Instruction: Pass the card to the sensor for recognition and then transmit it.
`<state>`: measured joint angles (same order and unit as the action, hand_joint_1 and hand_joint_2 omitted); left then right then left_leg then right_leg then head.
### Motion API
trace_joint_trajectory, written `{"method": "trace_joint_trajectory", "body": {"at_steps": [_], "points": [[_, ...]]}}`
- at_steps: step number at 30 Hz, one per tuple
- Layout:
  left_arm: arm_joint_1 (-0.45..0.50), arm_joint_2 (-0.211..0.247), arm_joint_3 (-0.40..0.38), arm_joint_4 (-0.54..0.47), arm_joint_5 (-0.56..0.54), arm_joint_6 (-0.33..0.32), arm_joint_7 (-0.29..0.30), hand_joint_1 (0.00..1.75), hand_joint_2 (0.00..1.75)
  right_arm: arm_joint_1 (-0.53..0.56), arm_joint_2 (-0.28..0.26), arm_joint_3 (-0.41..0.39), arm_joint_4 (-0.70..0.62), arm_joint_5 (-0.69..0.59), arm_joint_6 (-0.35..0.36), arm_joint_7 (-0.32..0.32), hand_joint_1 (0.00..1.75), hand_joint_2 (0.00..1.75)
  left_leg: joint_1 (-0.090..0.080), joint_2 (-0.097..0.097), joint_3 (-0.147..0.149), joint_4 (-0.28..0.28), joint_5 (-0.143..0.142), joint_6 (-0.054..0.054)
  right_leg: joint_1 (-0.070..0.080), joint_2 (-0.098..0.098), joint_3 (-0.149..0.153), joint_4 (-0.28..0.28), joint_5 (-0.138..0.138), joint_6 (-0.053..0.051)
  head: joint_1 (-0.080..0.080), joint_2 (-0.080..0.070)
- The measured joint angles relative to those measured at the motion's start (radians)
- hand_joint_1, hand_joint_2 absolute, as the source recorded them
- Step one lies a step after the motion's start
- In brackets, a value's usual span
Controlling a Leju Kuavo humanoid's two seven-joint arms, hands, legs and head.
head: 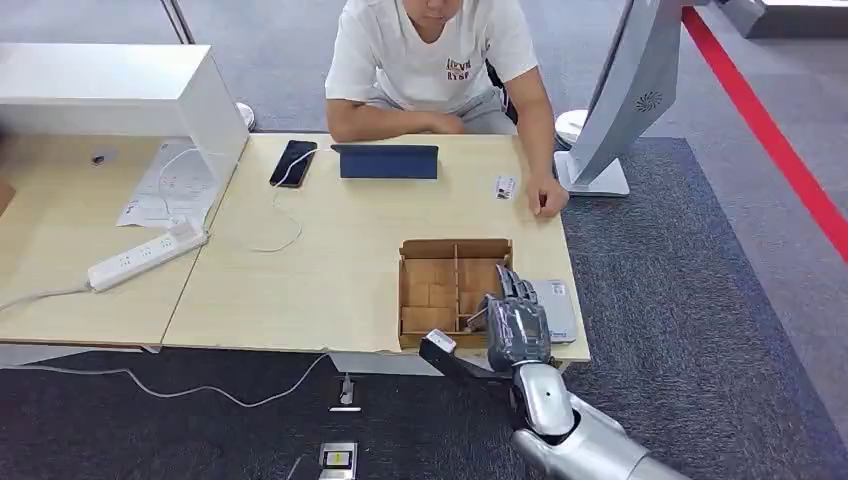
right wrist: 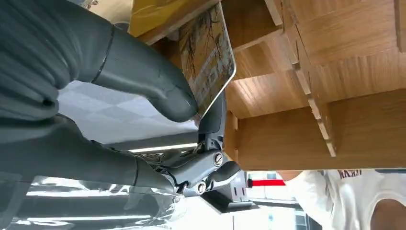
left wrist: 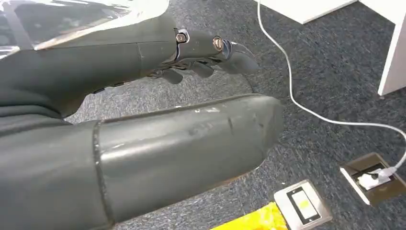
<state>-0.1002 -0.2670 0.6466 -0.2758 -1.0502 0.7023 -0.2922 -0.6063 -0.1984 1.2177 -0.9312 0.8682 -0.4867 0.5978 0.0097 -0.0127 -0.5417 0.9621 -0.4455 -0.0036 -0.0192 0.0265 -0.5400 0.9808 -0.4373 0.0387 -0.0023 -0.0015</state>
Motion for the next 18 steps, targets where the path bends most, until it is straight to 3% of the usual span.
{"method": "trace_joint_trajectory", "body": {"at_steps": [11,18], "points": [[-0.006,0.000,0.000,-0.001,-0.033,0.000,0.009,0.00,0.00,-0.036,-0.002,-0.008,-0.019,0.108,-0.171,0.044,1.75,1.75,0.000,0.000,0.000,0.000,0.000,0.000,0.000,0.000,0.000,0.000,0.000,0.000,0.000,0.000],[-0.012,-0.006,-0.002,-0.006,-0.039,0.000,0.008,0.00,0.00,-0.091,-0.030,-0.050,-0.103,0.253,-0.179,0.093,1.75,1.75,0.000,0.001,0.001,0.000,0.000,0.000,0.000,0.000,0.000,0.000,0.000,0.000,0.000,0.000]]}}
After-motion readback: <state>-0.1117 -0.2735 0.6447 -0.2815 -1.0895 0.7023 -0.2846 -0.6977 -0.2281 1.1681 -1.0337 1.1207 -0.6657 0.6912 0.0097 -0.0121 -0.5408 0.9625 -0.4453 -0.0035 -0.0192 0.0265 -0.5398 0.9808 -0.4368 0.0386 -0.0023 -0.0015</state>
